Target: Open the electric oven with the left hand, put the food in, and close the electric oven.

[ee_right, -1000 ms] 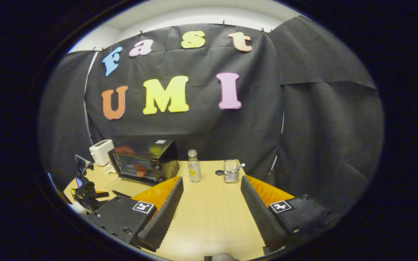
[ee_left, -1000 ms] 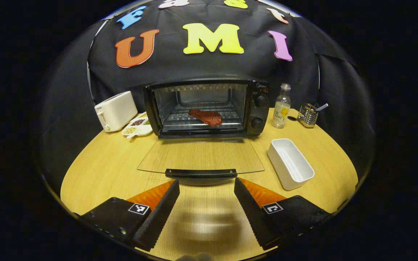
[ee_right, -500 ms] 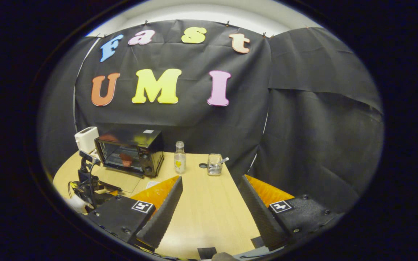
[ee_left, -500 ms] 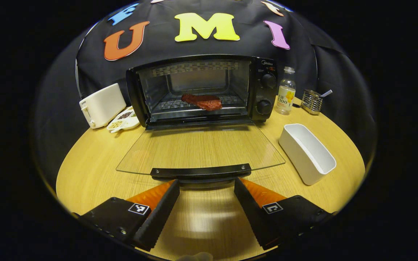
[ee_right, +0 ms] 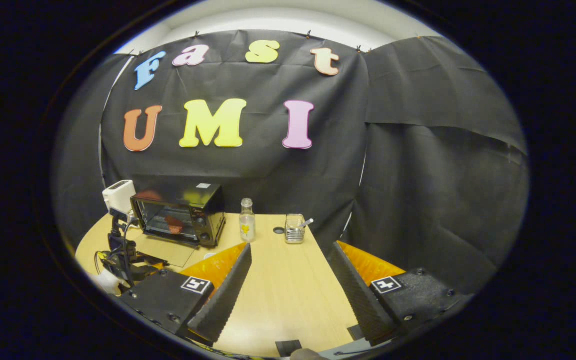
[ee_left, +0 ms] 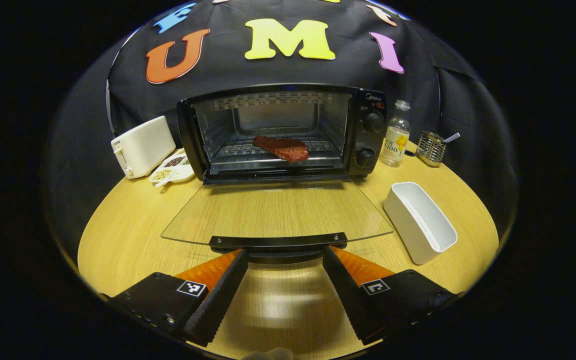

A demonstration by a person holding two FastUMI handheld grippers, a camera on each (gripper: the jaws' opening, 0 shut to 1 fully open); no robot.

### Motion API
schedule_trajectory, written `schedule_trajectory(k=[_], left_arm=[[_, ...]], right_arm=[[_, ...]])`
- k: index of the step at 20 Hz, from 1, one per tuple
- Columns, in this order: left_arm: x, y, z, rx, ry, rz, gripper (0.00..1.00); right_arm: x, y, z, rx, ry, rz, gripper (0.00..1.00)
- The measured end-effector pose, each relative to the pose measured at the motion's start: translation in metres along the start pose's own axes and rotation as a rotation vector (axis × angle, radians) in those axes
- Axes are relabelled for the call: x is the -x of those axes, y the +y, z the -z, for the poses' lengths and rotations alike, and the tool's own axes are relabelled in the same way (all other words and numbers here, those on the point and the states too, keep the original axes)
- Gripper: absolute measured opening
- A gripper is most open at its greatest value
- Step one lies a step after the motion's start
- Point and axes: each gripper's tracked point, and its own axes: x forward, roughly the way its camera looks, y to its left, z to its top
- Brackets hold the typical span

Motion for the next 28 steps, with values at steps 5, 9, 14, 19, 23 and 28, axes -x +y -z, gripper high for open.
schedule_trajectory(k=[5, 9, 14, 19, 23, 28], left_arm=[[0.012, 0.005, -0.043, -0.008, -0.075, -0.006, 0.97], [0.016, 0.008, -0.09, -0.018, -0.143, -0.015, 0.97], [0.006, 0.01, -0.147, -0.045, -0.223, -0.022, 0.99], [-0.014, 0.018, -0.182, 0.007, -0.233, -0.032, 0.98], [-0.014, 0.026, -0.184, 0.021, -0.246, -0.044, 0.97], [-0.006, 0.017, -0.171, 0.024, -0.24, -0.024, 0.97]], right_arm=[[0.002, -0.003, 0.001, -0.031, -0.009, 0.0, 1.0], [0.002, -0.009, 0.005, -0.063, -0.009, 0.009, 0.98], [0.003, -0.017, 0.002, -0.101, -0.019, 0.028, 1.0], [0.008, -0.02, 0.001, -0.124, -0.023, 0.042, 1.0], [0.011, -0.024, 0.001, -0.12, -0.022, 0.052, 1.0], [0.013, -0.021, 0.004, -0.125, -0.005, 0.041, 1.0]])
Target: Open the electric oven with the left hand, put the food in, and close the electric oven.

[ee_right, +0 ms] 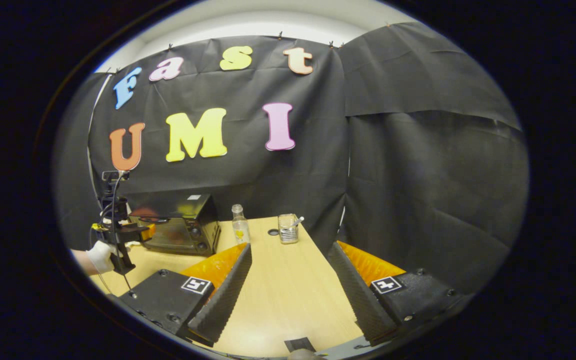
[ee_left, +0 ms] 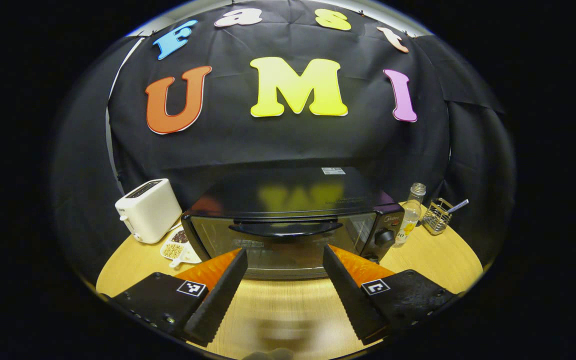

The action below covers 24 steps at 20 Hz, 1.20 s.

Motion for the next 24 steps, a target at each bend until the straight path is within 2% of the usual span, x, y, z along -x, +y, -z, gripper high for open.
schedule_trajectory(k=[3, 5, 7, 12, 14, 19, 20, 24], left_arm=[[0.022, -0.008, -0.008, 0.008, -0.017, -0.001, 0.97], [0.051, -0.019, -0.026, 0.029, -0.053, 0.013, 0.97], [0.082, -0.022, -0.052, 0.011, -0.111, 0.016, 0.97], [0.201, -0.022, -0.125, 0.02, -0.302, -0.012, 0.97], [0.254, -0.018, -0.137, 0.004, -0.361, -0.038, 0.96], [0.353, -0.013, -0.115, 0.014, -0.383, -0.116, 0.96], [0.365, -0.014, -0.107, 0.016, -0.378, -0.128, 0.96], [0.403, -0.01, -0.077, 0.002, -0.328, -0.169, 0.96]], right_arm=[[0.002, 0.004, -0.002, 0.019, -0.006, -0.029, 1.0], [0.004, 0.007, -0.009, 0.019, -0.022, -0.062, 0.98], [0.007, 0.009, -0.02, 0.012, -0.05, -0.097, 1.0], [0.03, 0.0, -0.048, 0.03, -0.135, -0.178, 0.98], [0.042, -0.004, -0.056, 0.034, -0.165, -0.212, 0.98], [0.07, -0.011, -0.059, 0.057, -0.219, -0.284, 1.0], [0.074, -0.012, -0.056, 0.072, -0.225, -0.295, 0.97], [0.09, -0.012, -0.042, 0.071, -0.202, -0.324, 1.0]])
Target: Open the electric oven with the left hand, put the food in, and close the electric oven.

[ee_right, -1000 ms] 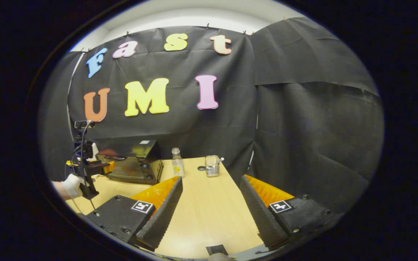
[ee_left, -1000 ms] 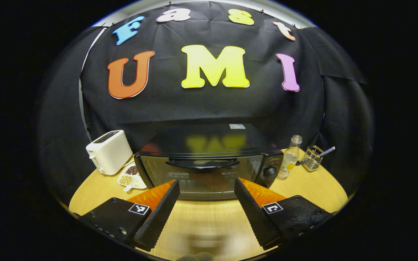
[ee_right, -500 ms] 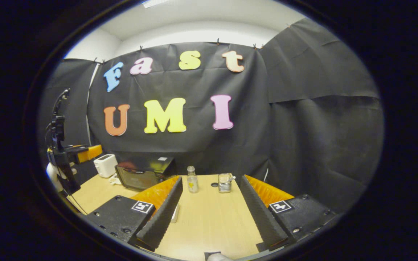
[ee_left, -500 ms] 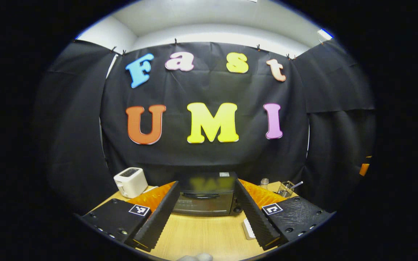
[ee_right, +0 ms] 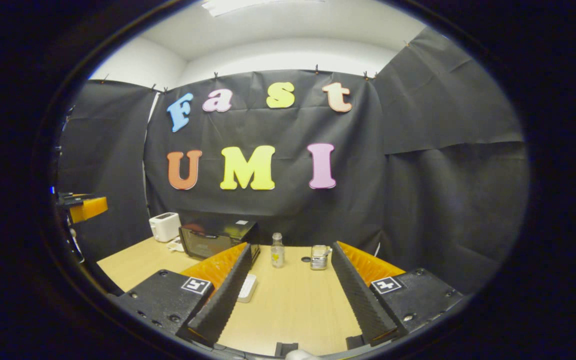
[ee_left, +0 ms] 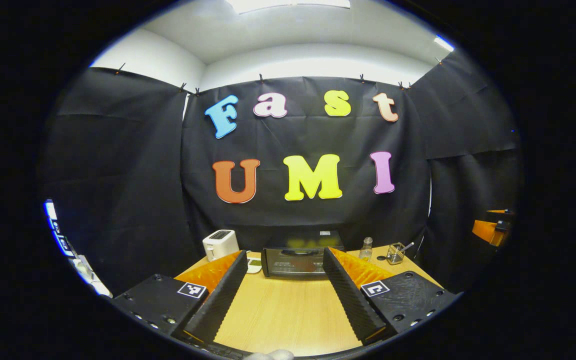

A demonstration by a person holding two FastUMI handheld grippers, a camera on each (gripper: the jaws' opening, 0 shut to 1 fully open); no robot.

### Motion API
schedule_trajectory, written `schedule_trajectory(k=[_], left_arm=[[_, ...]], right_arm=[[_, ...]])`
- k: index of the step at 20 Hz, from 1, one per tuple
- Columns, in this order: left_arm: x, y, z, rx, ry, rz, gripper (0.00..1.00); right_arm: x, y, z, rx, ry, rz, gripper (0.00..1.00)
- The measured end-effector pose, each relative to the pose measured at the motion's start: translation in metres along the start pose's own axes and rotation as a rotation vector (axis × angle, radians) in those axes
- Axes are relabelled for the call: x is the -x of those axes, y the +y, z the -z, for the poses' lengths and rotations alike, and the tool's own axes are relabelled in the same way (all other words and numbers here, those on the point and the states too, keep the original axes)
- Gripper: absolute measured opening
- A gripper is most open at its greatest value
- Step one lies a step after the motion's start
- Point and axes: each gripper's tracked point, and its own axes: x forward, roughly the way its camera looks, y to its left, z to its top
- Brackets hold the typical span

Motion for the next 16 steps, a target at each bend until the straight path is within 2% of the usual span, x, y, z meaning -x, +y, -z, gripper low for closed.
schedule_trajectory(k=[2, 7, 9, 13, 14, 15, 16], left_arm=[[0.009, 0.002, -0.002, -0.011, -0.005, -0.007, 0.96], [0.006, -0.006, -0.001, -0.006, -0.005, 0.057, 0.96], [0.004, -0.005, -0.002, -0.011, -0.007, 0.076, 0.96], [0.006, 0.003, -0.004, -0.002, -0.01, 0.092, 0.96], [0.008, 0.01, -0.004, -0.009, -0.006, 0.084, 0.96], [0.009, 0.015, -0.003, -0.012, -0.005, 0.086, 0.96], [0.012, 0.018, -0.003, -0.008, -0.008, 0.086, 0.97]], right_arm=[[0.005, 0.0, 0.003, -0.004, 0.008, 0.0, 1.0], [0.018, -0.003, -0.008, 0.004, -0.003, 0.068, 1.0], [0.024, 0.008, -0.015, 0.004, -0.016, 0.064, 0.98], [0.031, 0.016, -0.019, -0.012, -0.012, 0.082, 1.0], [0.033, 0.018, -0.018, -0.014, -0.008, 0.088, 0.97], [0.037, 0.02, -0.016, -0.013, -0.005, 0.091, 1.0], [0.041, 0.022, -0.017, -0.009, -0.007, 0.098, 0.97]])
